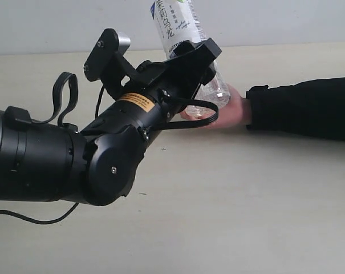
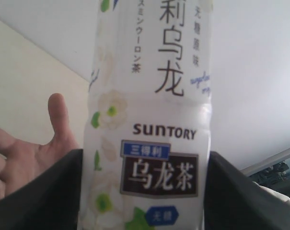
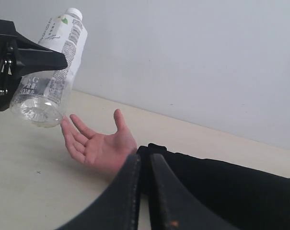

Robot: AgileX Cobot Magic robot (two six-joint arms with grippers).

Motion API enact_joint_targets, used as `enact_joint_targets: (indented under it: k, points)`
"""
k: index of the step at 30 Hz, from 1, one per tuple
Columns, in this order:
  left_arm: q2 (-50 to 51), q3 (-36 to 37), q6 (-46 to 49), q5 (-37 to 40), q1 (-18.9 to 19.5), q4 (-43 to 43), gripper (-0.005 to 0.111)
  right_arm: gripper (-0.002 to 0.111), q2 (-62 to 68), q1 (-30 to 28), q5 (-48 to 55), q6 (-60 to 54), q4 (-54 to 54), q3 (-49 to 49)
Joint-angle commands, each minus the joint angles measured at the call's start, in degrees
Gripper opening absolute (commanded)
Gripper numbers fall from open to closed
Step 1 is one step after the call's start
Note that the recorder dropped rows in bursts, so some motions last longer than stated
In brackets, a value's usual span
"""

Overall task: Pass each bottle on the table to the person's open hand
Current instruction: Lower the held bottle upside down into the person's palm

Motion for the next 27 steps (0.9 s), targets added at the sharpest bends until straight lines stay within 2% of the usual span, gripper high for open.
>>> enact_joint_targets:
  k: [1,24,27]
  points:
    - [-0.42,0.04,-0.14,0.05,-0.24,0.01,0.000,0.008,-0.32,-0.23,-0.45,0.00,-0.09,-0.39]
    - [-0.42,0.04,-0.14,-0.61,-0.24,0.01,0.000,0.008,-0.32,-0.23,-0.45,0.00,-0.09,-0.39]
    - [-0.42,0.04,-3.65,-2.12,-0.24,0.42,0.000,0.008,-0.32,-0.23,-0.45,0.00,-0.09,-0.39]
